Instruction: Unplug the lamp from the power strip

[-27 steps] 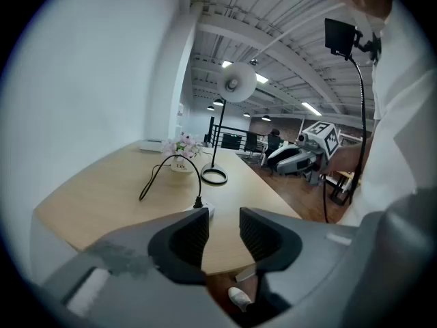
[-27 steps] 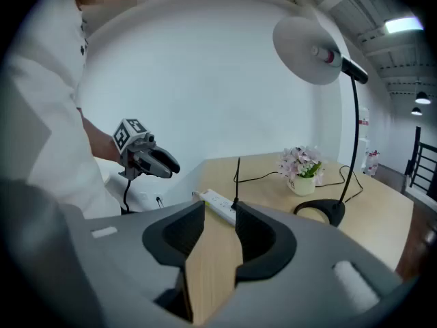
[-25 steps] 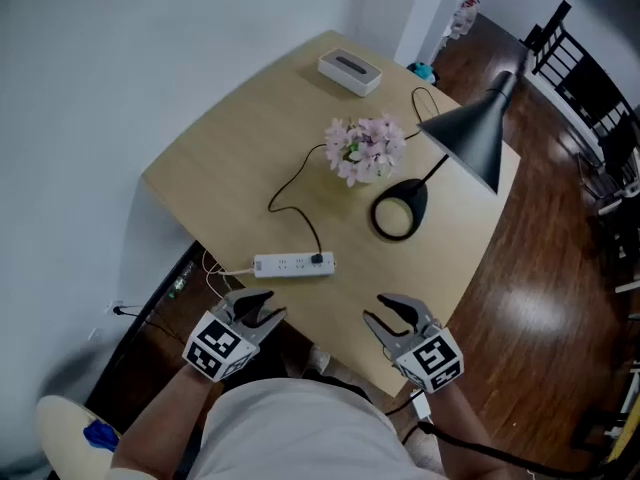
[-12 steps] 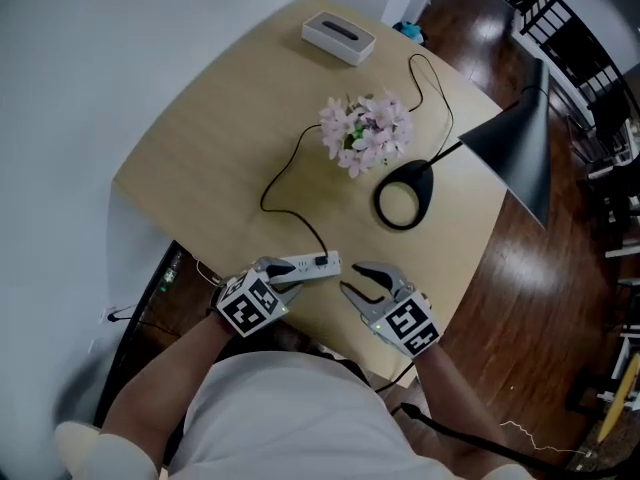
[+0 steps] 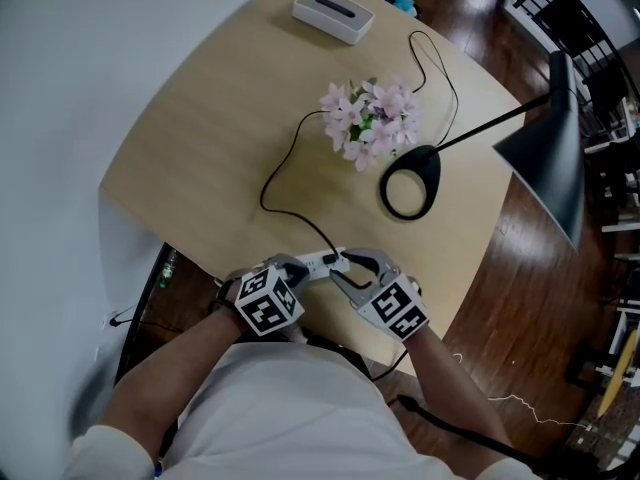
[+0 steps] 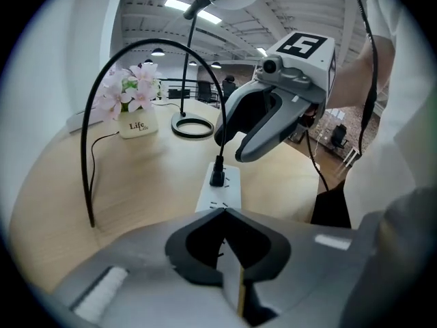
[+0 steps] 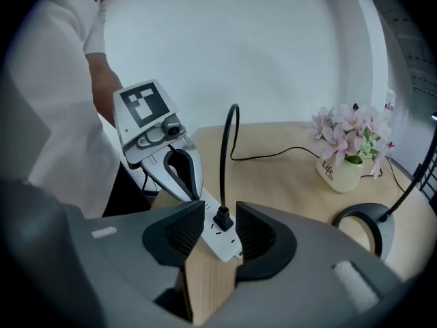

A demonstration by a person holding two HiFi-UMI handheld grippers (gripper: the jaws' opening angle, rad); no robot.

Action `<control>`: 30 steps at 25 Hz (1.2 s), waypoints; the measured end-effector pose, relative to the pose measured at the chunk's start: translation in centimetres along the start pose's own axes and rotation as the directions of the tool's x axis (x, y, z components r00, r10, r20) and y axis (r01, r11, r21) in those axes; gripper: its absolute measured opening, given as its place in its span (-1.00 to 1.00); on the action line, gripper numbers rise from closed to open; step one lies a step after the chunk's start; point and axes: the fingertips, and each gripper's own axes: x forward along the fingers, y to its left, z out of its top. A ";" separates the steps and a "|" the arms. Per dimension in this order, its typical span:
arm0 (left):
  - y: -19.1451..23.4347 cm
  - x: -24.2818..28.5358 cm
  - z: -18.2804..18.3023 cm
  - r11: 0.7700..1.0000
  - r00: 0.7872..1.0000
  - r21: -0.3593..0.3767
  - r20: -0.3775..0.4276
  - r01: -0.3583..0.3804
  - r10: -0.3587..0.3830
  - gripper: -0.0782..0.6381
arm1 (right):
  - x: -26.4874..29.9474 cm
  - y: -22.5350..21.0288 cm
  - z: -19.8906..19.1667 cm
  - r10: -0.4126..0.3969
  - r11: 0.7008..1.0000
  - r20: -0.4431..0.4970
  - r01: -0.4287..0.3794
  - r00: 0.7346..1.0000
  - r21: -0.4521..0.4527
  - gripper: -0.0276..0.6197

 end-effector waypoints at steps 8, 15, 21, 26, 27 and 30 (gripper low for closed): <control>0.0 0.5 -0.2 0.999 0.999 0.045 -0.042 -0.002 0.003 -0.78 | 2.2 -0.3 -0.3 0.004 1.000 -0.039 -0.003 0.999 0.012 -0.48; -0.1 0.7 -0.3 0.998 0.996 0.051 -0.086 0.027 -0.022 -0.78 | 2.7 -0.5 -0.7 0.001 1.000 -0.070 -0.001 0.998 0.000 -0.69; -0.1 0.7 -0.4 0.997 0.992 0.051 -0.116 0.049 -0.043 -0.78 | 1.6 -0.7 1.6 -0.006 1.000 0.010 0.006 1.000 0.011 -0.72; -0.1 0.5 -0.5 0.997 0.990 0.031 -0.128 0.065 -0.061 -0.78 | -1.0 -2.8 3.2 -0.066 0.997 0.059 0.064 0.996 0.044 -0.72; -0.1 0.5 -0.5 0.997 0.990 0.034 -0.128 0.063 -0.058 -0.78 | -1.5 -3.4 2.9 -0.083 0.995 0.056 0.081 0.995 0.051 -0.71; -0.1 0.3 -0.5 0.998 0.991 0.036 -0.127 0.052 -0.047 -0.78 | -3.5 -5.1 1.2 -0.135 0.988 0.041 0.132 0.990 0.082 -0.71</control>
